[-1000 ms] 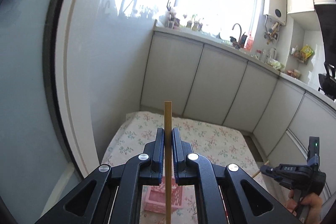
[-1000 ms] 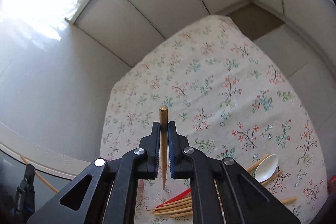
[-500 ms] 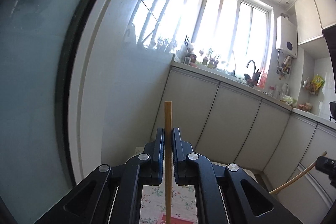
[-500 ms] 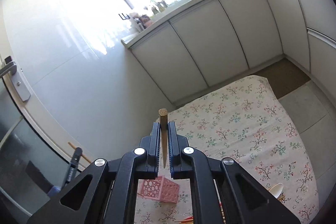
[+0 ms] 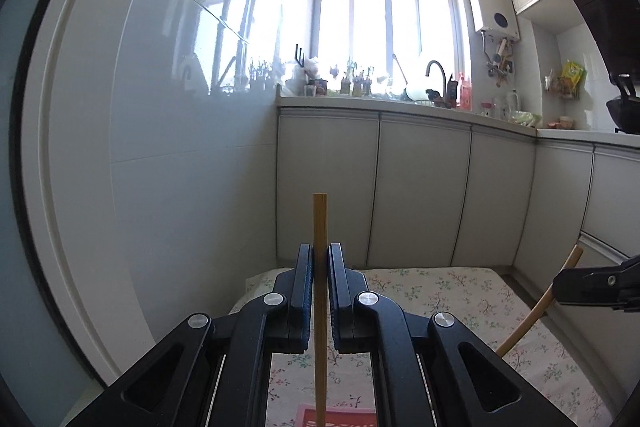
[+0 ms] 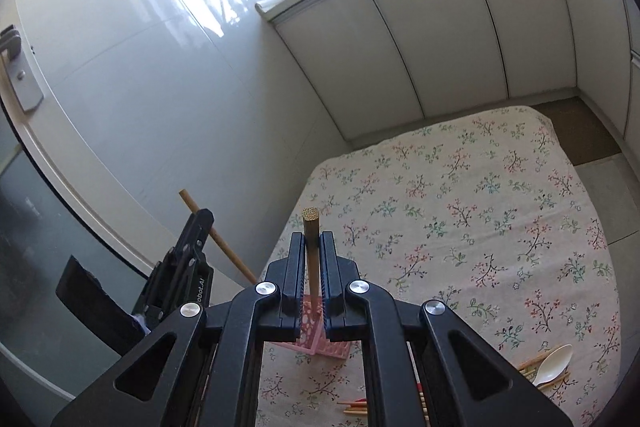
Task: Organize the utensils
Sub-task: 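Lift both chopsticks, lower them into the pink basket and open both grippers, then grasp the red spoon with the left gripper while the right gripper grasps the white spoon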
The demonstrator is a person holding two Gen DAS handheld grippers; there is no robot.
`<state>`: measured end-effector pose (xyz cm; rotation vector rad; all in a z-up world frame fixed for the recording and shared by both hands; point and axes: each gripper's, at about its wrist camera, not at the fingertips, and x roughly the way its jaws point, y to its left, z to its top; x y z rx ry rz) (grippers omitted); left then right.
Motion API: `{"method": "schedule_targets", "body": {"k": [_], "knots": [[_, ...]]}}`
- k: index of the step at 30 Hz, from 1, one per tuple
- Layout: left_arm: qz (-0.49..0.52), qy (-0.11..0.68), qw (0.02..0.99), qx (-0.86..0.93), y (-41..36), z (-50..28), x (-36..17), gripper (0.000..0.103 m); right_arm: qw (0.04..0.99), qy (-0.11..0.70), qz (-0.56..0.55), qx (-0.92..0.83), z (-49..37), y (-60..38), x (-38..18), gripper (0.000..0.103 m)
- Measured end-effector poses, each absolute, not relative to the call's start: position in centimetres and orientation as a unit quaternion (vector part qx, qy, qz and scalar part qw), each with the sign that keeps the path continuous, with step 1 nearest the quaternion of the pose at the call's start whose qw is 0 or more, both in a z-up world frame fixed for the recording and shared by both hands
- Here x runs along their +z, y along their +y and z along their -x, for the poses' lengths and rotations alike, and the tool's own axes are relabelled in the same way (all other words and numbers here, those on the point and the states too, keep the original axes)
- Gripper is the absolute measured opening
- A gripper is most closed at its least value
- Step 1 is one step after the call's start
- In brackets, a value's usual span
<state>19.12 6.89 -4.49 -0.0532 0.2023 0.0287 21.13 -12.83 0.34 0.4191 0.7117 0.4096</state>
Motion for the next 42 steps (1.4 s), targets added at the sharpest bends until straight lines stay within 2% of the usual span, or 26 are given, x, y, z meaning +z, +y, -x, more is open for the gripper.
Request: {"method": "schedule_targets", "body": {"k": [12, 13, 15, 17, 21, 23, 29, 32, 37, 42], "knots": [[0.031, 0.153, 0.988, -0.002, 6.6, -21.1, -5.6, 0.008, 0.88, 0.372, -0.206, 0.209, -23.0, -11.5, -2.5, 0.009], [0.034, 0.158, 0.987, -0.003, 6.6, -21.1, -5.5, 0.011, 0.877, 0.374, -0.214, 0.212, -23.0, -11.7, -2.6, 0.01], [0.044, 0.165, 0.985, -0.008, 6.6, -21.0, -5.2, 0.023, 0.871, 0.38, -0.226, 0.215, -23.0, -11.9, -2.5, 0.018], [0.048, 0.174, 0.984, -0.01, 6.5, -20.7, -4.9, 0.043, 0.869, 0.378, -0.235, 0.215, -22.7, -12.3, -2.3, 0.034], [0.047, 0.192, 0.98, -0.005, 6.2, -19.7, -4.1, 0.053, 0.876, 0.365, -0.23, 0.215, -21.5, -13.1, -0.9, 0.04], [0.054, 0.201, 0.978, -0.007, 6.1, -19.1, -3.7, 0.063, 0.88, 0.361, -0.227, 0.21, -20.8, -13.8, -0.3, 0.045], [0.061, 0.23, 0.971, -0.014, 5.2, -16.6, -2.4, 0.079, 0.886, 0.368, -0.214, 0.182, -18.5, -16.6, 0.5, 0.057], [0.063, 0.244, 0.967, -0.019, 4.4, -15.2, -2.0, 0.084, 0.885, 0.381, -0.209, 0.165, -17.3, -18.2, 0.1, 0.061], [0.056, 0.282, 0.957, -0.041, 2.9, -13.5, -2.4, 0.089, 0.876, 0.42, -0.205, 0.122, -15.1, -21.6, -1.8, 0.068], [0.028, 0.334, 0.939, -0.078, 1.3, -12.9, -3.7, 0.089, 0.852, 0.472, -0.211, 0.077, -13.8, -25.2, -4.8, 0.069]]}}
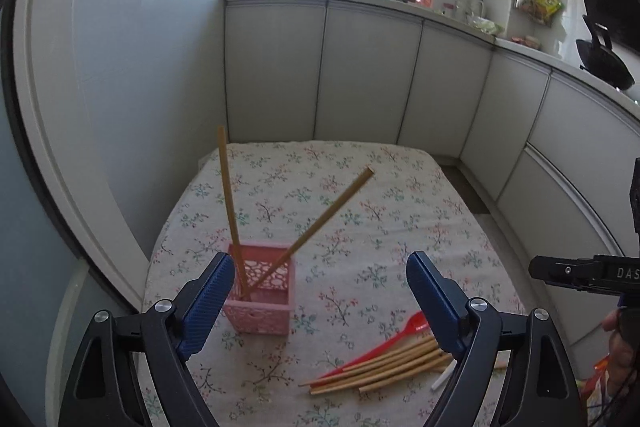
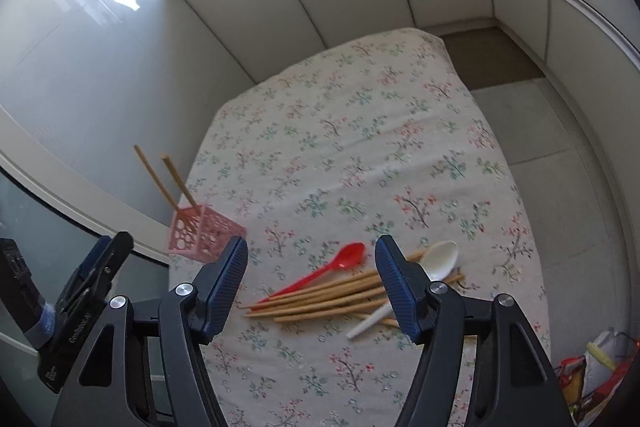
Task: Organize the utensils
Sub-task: 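Grasp the red spoon with the left gripper while the right gripper grasps the white spoon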
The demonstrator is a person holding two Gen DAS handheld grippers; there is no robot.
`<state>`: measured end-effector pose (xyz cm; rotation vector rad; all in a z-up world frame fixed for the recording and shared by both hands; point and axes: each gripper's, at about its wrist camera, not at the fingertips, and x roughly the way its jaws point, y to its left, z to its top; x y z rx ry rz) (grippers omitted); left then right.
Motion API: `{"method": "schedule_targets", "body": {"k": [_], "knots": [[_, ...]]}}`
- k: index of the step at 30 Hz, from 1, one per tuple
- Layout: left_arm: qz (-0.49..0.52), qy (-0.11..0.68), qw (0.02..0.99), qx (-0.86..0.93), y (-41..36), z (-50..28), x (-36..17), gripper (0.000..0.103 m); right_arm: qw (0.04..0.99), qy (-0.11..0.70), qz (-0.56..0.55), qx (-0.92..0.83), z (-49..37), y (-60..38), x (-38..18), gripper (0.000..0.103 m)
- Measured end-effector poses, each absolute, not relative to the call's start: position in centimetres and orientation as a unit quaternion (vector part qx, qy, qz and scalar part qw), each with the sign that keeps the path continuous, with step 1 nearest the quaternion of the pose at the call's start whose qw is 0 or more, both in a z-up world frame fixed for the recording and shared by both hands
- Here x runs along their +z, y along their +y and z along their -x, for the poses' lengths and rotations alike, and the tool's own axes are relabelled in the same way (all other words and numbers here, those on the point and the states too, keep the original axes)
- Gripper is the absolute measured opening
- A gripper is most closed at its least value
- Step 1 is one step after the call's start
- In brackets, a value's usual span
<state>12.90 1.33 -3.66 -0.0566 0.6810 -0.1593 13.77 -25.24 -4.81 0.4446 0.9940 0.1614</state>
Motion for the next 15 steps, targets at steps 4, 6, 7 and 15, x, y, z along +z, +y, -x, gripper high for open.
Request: {"method": "schedule_targets", "body": {"k": [4, 6, 7, 15], "knots": [[0.015, 0.378, 0.92, -0.107, -0.5, -12.9, -5.1, 0.089, 0.832, 0.512, -0.208, 0.04, -13.1, -27.3, -7.1, 0.069], [-0.009, 0.395, 0.91, -0.124, -2.0, -12.8, -5.9, 0.089, 0.822, 0.528, -0.212, 0.026, -12.8, -28.3, -8.1, 0.069], [-0.023, 0.402, 0.906, -0.13, -2.8, -12.6, -6.3, 0.089, 0.817, 0.536, -0.213, 0.02, -12.7, -28.8, -8.6, 0.069], [-0.067, 0.464, 0.864, -0.182, -8.4, -13.6, -10.5, 0.089, 0.79, 0.569, -0.228, -0.007, -12.7, -31.5, -11.3, 0.069]]}}
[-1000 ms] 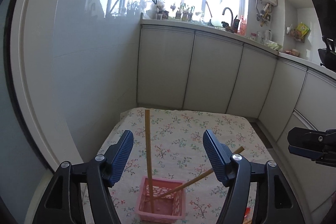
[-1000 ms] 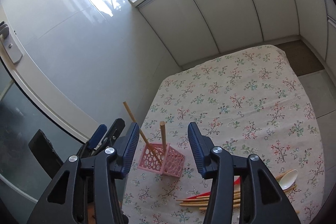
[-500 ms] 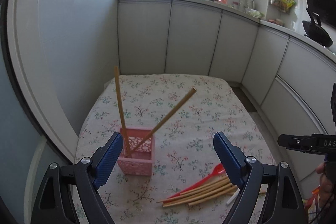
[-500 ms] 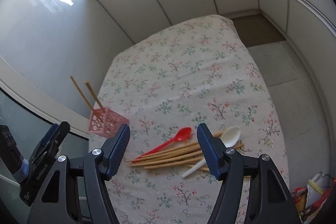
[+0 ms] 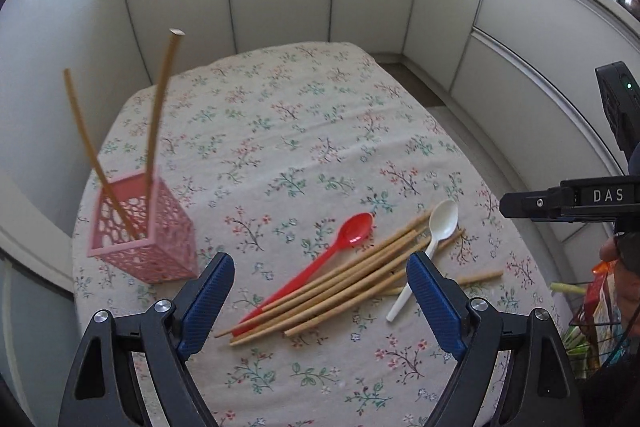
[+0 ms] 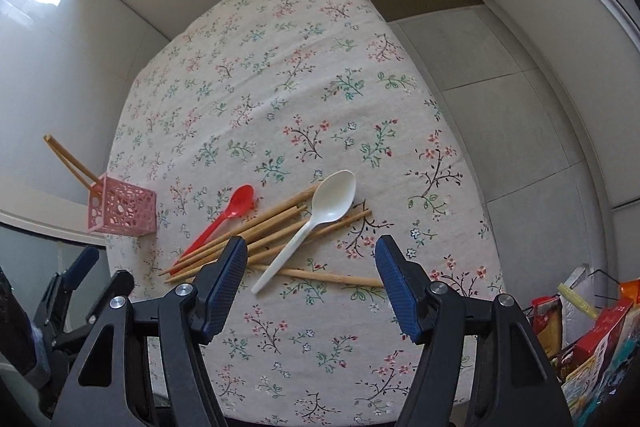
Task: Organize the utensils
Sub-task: 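Grasp the red spoon with the left gripper while the right gripper grasps the white spoon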
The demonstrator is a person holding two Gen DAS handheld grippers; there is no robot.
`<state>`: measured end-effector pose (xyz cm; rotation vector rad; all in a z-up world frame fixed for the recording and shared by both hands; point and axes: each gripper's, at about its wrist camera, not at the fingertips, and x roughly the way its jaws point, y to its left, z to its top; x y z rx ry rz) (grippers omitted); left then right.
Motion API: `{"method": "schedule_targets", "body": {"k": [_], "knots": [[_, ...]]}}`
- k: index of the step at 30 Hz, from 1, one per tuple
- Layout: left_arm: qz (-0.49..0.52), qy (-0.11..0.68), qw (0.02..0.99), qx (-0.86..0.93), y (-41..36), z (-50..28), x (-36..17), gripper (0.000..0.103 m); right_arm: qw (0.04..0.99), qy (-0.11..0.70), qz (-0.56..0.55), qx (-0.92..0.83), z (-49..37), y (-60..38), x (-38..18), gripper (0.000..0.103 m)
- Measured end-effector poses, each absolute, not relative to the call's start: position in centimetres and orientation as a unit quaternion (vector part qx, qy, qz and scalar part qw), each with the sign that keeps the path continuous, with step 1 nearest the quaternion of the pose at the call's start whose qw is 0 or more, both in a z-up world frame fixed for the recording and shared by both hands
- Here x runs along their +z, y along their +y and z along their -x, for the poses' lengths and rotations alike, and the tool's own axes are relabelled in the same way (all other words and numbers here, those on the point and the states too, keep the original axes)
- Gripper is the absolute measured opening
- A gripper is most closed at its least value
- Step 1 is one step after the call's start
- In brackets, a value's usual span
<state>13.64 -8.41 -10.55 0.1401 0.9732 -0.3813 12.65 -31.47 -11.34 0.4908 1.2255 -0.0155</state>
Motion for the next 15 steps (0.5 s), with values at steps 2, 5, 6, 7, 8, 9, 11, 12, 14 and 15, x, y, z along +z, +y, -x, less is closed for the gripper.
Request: {"method": "schedule_targets", "body": {"k": [2, 5, 6, 7, 8, 9, 11, 12, 14, 15], "knots": [[-0.066, 0.483, 0.853, -0.187, -9.3, -14.6, -12.2, 0.085, 0.781, 0.578, -0.234, -0.014, -12.8, -32.1, -12.2, 0.069], [-0.071, 0.517, 0.832, -0.19, -10.5, -16.7, -15.0, 0.065, 0.77, 0.593, -0.236, -0.021, -13.3, -32.5, -13.5, 0.069], [-0.067, 0.528, 0.825, -0.191, -10.7, -17.5, -15.9, 0.061, 0.766, 0.596, -0.238, -0.022, -13.4, -32.6, -13.9, 0.069], [-0.06, 0.538, 0.819, -0.19, -10.8, -18.1, -16.7, 0.056, 0.764, 0.599, -0.238, -0.021, -13.6, -32.7, -14.1, 0.069], [-0.052, 0.55, 0.812, -0.188, -10.9, -18.8, -17.5, 0.052, 0.763, 0.601, -0.239, -0.02, -13.7, -32.7, -14.3, 0.069], [-0.045, 0.558, 0.807, -0.186, -11.0, -19.5, -18.1, 0.051, 0.761, 0.602, -0.24, -0.019, -13.9, -32.8, -14.5, 0.069], [-0.039, 0.567, 0.801, -0.189, -11.3, -20.4, -19.0, 0.05, 0.758, 0.605, -0.242, -0.014, -14.3, -32.8, -14.8, 0.069], [-0.04, 0.566, 0.8, -0.195, -11.6, -20.7, -19.3, 0.05, 0.756, 0.608, -0.244, -0.012, -14.5, -32.8, -15.1, 0.069], [-0.053, 0.564, 0.799, -0.204, -12.4, -21.1, -19.7, 0.05, 0.75, 0.613, -0.247, -0.01, -14.9, -32.9, -15.6, 0.069], [-0.061, 0.562, 0.798, -0.209, -12.8, -21.2, -19.9, 0.05, 0.747, 0.616, -0.249, -0.01, -15.0, -33.0, -15.9, 0.069]]}}
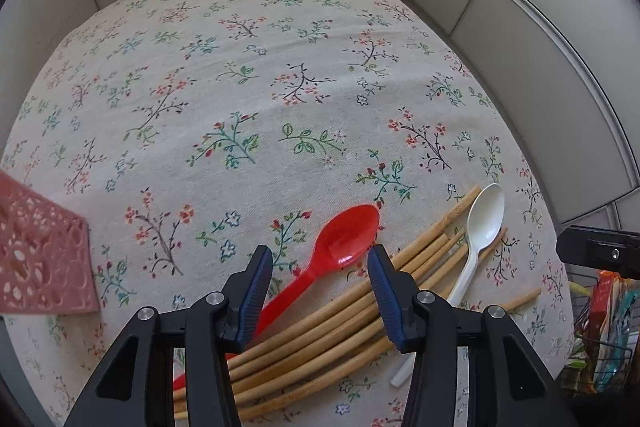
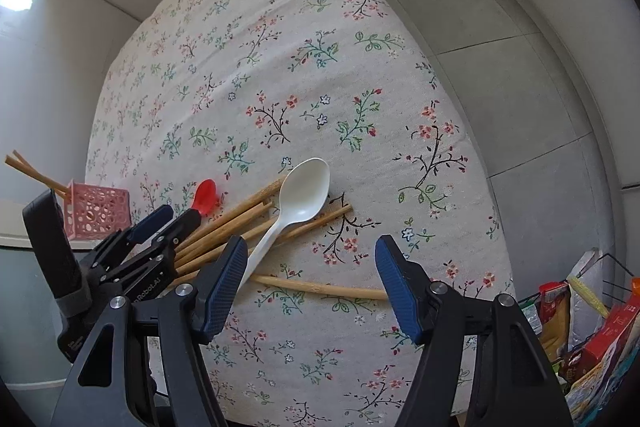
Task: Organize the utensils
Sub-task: 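Grasp the red spoon with the left gripper while the right gripper grasps the white spoon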
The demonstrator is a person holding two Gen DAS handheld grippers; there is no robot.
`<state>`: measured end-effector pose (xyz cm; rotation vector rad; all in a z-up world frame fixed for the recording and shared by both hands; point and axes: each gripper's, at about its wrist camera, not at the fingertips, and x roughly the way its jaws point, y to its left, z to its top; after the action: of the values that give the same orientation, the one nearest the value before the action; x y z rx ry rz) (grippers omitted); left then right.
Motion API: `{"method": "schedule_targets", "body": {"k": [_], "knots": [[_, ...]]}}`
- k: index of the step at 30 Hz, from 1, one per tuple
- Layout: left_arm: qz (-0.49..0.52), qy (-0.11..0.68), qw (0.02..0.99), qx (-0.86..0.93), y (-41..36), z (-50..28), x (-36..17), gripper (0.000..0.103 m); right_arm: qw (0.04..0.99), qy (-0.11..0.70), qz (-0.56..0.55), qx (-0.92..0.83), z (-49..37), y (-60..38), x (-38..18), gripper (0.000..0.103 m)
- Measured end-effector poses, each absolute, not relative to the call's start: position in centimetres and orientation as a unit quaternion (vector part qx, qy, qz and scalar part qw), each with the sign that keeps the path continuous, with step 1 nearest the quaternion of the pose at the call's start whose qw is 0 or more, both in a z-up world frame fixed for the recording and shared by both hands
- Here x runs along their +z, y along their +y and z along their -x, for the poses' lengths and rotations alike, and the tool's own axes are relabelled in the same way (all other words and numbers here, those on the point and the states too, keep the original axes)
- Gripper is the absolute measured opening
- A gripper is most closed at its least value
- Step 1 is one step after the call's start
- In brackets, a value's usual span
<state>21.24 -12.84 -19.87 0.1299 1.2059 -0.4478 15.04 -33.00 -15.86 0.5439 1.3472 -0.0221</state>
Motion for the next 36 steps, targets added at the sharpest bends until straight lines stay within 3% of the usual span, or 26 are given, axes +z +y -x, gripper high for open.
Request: {"method": "schedule_targets", "body": {"k": [6, 8, 18, 26, 36], "knots": [[-0.091, 0.559, 0.797, -0.209, -14.6, -22.3, -20.8, 0.046, 0.738, 0.624, -0.256, -0.017, -15.9, -33.8, -17.1, 0.069], [-0.094, 0.558, 0.799, -0.204, -14.8, -22.6, -20.8, 0.035, 0.736, 0.625, -0.258, -0.02, -16.2, -34.1, -17.3, 0.069], [0.005, 0.573, 0.804, -0.159, -11.5, -24.5, -20.3, 0.034, 0.727, 0.62, -0.294, -0.026, -17.9, -35.7, -18.8, 0.068], [0.042, 0.556, 0.813, -0.17, -10.6, -24.2, -18.3, 0.034, 0.715, 0.62, -0.323, 0.013, -19.2, -35.0, -20.2, 0.039], [0.065, 0.54, 0.817, -0.19, -10.8, -24.0, -17.3, 0.034, 0.718, 0.629, -0.296, 0.036, -19.8, -34.7, -21.7, 0.032]]}}
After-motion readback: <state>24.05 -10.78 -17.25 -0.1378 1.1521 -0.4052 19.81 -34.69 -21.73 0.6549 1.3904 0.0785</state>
